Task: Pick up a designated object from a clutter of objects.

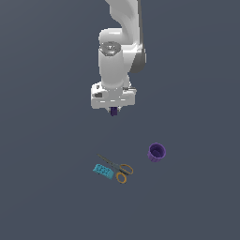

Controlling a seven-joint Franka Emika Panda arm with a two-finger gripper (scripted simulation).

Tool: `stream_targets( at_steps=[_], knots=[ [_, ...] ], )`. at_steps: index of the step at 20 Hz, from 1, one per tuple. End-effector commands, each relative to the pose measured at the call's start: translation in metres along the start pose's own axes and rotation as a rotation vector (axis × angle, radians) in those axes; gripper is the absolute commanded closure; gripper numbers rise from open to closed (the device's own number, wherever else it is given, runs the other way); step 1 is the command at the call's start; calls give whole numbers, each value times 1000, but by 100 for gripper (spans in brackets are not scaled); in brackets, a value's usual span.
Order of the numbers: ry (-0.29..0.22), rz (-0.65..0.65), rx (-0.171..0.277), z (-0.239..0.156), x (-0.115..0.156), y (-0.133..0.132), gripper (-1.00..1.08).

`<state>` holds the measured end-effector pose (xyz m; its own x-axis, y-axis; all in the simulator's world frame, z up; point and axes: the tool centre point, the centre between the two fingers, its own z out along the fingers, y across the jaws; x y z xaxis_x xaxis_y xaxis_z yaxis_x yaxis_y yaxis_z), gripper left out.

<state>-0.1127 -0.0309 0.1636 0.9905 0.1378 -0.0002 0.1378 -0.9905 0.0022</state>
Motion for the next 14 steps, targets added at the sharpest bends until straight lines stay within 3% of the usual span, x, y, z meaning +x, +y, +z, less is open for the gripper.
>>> stream_targets(
  at_steps=[1,14],
  knots=[
    [-1,0,-1,-22,3,-14,108],
    [-1,-1,0,-135,24,-89,108]
  ],
)
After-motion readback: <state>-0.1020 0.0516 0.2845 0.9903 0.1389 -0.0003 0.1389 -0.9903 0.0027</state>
